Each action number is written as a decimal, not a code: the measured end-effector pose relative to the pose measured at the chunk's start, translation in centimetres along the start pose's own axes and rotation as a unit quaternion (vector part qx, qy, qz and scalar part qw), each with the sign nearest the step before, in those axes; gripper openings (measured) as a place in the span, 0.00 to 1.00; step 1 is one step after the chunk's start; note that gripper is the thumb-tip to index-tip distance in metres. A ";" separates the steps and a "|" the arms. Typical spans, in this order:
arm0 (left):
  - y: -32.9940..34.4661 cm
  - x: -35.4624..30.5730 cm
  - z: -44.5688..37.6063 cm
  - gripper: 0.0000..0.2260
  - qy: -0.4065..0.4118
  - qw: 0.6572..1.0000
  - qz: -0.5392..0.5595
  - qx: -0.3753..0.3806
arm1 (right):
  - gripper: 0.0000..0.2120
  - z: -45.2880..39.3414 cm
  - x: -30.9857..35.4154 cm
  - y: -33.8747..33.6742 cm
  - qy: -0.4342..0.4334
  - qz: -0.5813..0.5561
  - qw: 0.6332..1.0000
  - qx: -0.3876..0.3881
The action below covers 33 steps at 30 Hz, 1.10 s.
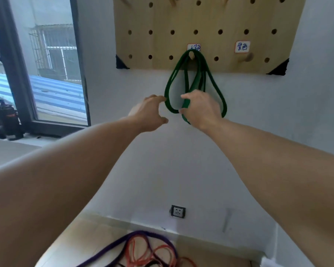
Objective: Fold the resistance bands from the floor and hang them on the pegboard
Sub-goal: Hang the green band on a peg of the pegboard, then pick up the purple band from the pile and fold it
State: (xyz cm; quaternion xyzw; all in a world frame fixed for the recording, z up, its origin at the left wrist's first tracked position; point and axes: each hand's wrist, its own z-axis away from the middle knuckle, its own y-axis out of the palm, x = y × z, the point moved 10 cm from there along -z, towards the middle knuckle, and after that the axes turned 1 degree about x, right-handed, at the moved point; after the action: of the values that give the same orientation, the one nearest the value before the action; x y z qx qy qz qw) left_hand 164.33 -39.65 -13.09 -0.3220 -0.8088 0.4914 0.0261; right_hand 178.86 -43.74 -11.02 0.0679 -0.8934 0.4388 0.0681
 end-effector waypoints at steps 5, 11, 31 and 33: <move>-0.4 2.3 4.5 0.34 -0.026 1.000 -0.008 0.012 | 0.24 3.5 2.9 1.4 -0.032 -0.001 0.999 0.035; 0.1 5.0 8.7 0.33 -0.058 0.998 0.012 0.015 | 0.25 6.3 4.9 3.8 -0.037 -0.032 0.997 0.062; 26.8 21.5 22.6 0.35 -0.186 0.934 0.018 0.304 | 0.27 19.7 5.4 38.2 -0.019 -0.087 0.926 0.367; 28.9 22.9 24.4 0.34 -0.194 0.926 0.011 0.323 | 0.26 21.8 5.1 41.3 -0.013 -0.089 0.914 0.395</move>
State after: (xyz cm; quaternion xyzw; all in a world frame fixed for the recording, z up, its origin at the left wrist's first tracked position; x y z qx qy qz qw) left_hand 151.80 -37.20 -55.37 -0.2034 -0.5915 0.7795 -0.0340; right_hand 164.99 -36.35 -55.29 0.1739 -0.6383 0.7472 0.0627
